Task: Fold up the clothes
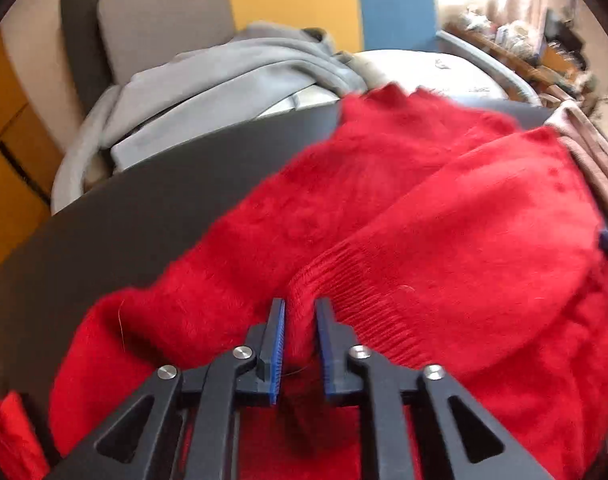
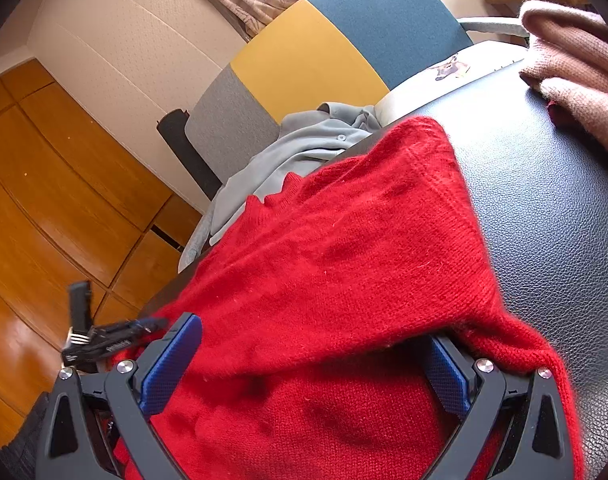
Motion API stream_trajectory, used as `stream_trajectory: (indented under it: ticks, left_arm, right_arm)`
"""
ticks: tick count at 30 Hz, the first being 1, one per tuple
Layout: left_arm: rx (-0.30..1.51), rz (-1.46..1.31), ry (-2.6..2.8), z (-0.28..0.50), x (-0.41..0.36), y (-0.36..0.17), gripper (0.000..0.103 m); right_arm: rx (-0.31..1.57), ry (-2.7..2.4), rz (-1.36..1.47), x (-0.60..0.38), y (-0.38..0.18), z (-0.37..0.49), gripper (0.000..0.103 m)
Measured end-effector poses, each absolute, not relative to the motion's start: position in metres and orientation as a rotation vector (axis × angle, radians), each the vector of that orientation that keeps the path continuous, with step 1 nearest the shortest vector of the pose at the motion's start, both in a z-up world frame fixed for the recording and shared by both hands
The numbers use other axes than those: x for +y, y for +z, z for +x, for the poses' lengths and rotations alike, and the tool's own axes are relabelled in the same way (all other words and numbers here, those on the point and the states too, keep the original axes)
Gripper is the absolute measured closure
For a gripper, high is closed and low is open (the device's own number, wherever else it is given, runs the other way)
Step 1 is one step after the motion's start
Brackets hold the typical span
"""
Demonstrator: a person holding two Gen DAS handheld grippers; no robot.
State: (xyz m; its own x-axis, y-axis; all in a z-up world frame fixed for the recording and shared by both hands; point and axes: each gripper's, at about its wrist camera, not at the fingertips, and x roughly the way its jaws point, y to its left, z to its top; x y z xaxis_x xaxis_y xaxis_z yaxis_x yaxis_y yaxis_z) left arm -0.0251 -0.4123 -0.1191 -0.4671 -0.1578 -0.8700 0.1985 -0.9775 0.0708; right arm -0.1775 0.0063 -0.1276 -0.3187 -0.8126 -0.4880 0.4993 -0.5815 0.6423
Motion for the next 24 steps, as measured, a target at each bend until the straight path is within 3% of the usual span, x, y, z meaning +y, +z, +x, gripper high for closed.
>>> stream_trajectory:
  ticks: [8, 16, 20, 24]
  left_arm:
    - [0.268, 1.181, -2.654, 0.011, -0.393, -0.068, 0.07]
    - [0.209, 1.278, -2.639, -0.002, -0.352, -0.121, 0.069]
    - [0.407, 1.175, -2.652, 0.013, -0.37, -0.135, 0.066]
    - [0.437, 1.197, -2.654, 0.008, -0.37, -0.129, 0.066]
  right_arm:
    - [-0.279, -1.967, 1.106, 0.007, -0.104, -0.16, 0.0]
    - [-0.031, -2.018, 0.991, -0.017, -0.06, -0.162, 0.0]
    - [0.135, -2.064, 1.181, -0.04, -0.106, -0.188, 0.0]
    - [0.212, -2.102, 1.106, -0.031, -0.123, -0.183, 0.0]
